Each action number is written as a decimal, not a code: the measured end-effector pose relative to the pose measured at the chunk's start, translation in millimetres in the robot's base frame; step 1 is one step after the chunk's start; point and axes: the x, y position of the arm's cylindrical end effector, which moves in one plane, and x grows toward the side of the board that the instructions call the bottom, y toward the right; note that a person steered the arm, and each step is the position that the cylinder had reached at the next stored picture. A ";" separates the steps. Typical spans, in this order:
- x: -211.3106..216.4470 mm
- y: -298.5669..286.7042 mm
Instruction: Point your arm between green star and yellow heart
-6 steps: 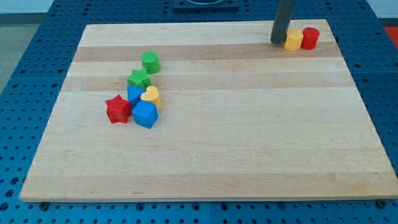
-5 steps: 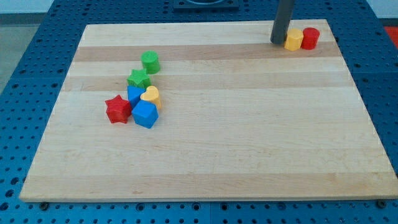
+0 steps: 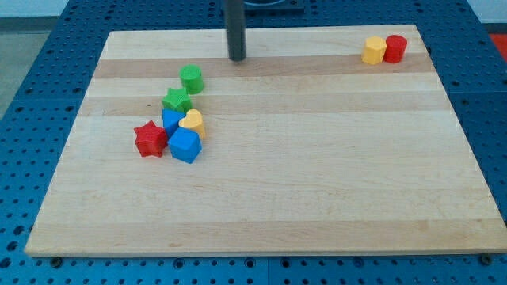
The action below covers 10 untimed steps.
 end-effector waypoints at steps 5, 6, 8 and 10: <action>43.2 -64.5; 126.7 -59.4; 203.0 -53.1; 145.2 -78.2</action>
